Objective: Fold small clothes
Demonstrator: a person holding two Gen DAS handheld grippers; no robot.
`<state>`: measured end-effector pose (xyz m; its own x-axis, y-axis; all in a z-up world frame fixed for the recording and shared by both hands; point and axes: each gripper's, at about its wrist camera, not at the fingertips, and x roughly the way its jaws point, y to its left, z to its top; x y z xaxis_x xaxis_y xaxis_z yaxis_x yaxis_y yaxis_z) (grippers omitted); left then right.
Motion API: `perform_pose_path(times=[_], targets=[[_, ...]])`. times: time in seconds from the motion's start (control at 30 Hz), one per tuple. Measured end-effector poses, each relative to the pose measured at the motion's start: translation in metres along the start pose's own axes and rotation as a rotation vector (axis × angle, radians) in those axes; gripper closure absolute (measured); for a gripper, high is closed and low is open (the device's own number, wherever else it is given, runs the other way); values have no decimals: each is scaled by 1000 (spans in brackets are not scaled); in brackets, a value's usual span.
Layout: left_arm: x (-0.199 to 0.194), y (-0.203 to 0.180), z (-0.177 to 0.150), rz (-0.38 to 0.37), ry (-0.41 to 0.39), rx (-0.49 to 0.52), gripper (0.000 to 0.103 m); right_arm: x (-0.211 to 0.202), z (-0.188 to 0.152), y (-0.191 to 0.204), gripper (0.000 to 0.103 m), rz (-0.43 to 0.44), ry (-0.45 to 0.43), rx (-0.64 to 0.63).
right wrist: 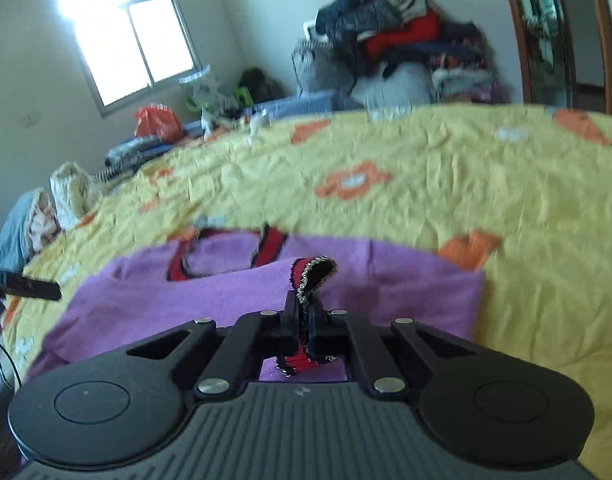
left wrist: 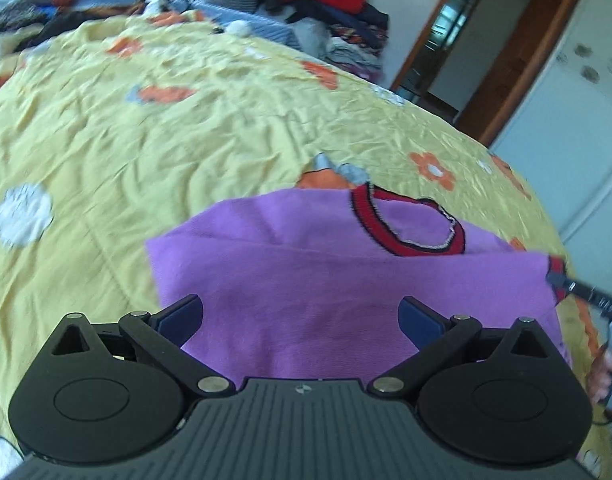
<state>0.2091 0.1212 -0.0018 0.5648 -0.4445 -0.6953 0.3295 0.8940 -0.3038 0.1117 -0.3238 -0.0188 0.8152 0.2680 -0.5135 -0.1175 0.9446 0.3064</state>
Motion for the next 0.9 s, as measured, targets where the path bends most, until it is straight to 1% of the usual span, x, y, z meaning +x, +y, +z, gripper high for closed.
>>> perform_pose_path(times=[0.13,0.2,0.27,0.37,0.43,0.47,0.5,0.53,0.57,0.6,0.63,0.67,0.7,0.73,0.77,0.8,0.83,0.87,0.9], targets=[[2,-4,10,18,-7,14,1,-12,13,2,100,-31,-29,-27],[1,-3,14,3,-6,16,1,-17,14,-4,100,-55,-32,-30],[1,-5,15,-9,0,36,0,-16,10,-17,100,-73,-9,11],[10,-14,9,2,35,95,1,-12,-3,-28,100,-108,21,29],[22,-21,2,48,53,157,1,-4,-13,-38,99,-129,50,64],[30,-24,-2,89,64,201,1,3,-18,-46,98,-127,87,95],[39,-26,-5,145,75,250,1,8,-24,-52,98,-107,116,124],[48,-25,-10,212,85,293,1,10,-26,-54,98,-110,135,127],[56,-23,-14,272,96,332,0,7,-25,-52,96,-126,133,118],[56,-18,-15,264,73,333,0,2,-22,-48,91,-155,129,110],[55,-13,-13,262,76,306,0,-7,-18,-44,88,-174,102,104],[53,-12,-11,287,76,287,0,-17,-16,-39,86,-193,68,88],[48,-15,-10,312,55,288,4,-25,-15,-33,80,-218,44,61],[40,-20,-10,298,21,292,4,-29,-14,-27,72,-226,36,35],[33,-24,-9,238,-7,290,2,-31,-15,-21,69,-201,31,15],[27,-28,-9,167,-24,284,1,-29,-17,-14,64,-164,32,-4],[26,-32,-9,128,-26,287,1,-23,-19,-8,62,-149,50,-23],[29,-36,-11,129,-16,307,1,-13,-22,-2,62,-137,77,-41],[35,-40,-13,141,-4,337,1,-6,-25,3,62,-110,84,-55]])
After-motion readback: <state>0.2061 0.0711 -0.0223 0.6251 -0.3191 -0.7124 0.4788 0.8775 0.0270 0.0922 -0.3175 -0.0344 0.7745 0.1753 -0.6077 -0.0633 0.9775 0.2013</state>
